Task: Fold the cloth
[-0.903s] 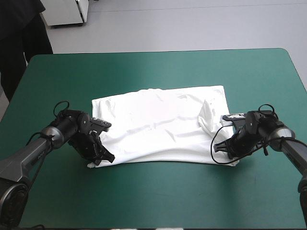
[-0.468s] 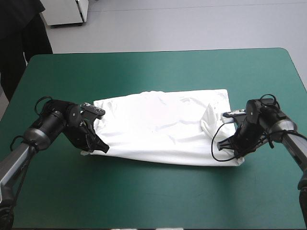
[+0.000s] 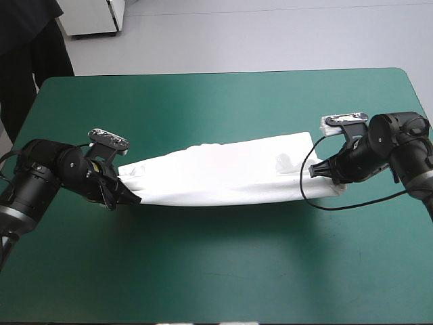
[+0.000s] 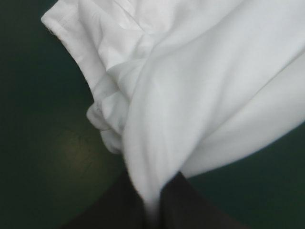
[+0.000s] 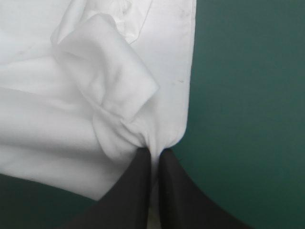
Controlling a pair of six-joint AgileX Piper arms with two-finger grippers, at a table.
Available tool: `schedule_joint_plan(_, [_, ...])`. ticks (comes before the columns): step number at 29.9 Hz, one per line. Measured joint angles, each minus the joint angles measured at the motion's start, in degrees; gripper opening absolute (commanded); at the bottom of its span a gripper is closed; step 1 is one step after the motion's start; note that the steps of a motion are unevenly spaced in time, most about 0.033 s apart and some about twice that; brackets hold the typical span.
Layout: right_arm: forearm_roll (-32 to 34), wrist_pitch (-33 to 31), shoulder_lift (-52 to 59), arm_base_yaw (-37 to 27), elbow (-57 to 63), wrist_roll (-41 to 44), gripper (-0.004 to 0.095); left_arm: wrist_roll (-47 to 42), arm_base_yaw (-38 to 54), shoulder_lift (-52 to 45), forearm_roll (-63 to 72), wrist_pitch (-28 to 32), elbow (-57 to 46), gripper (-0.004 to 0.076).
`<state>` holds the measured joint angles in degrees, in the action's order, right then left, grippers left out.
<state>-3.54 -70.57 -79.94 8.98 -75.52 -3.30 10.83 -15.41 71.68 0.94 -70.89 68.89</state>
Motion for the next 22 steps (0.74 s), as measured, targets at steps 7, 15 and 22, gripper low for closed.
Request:
schedule_joint_plan(7, [0.0,-0.4,-2.2,0.0,-2.3,0.0,-0.0013,-0.9,0.0,1.0,-1.6,-0.2,0.7,-0.0007])
schedule_joint_plan(15, [-0.2,-0.4,-10.2,0.0,-10.9,0.1,-0.0013,-1.3,0.0,3.9,-3.3,1.9,0.7,-0.0007])
schedule_joint_plan(22, [-0.2,0.1,-17.7,0.0,-18.9,0.1,-0.0013,-3.0,0.0,7.3,-6.8,7.6,1.6,-0.0007])
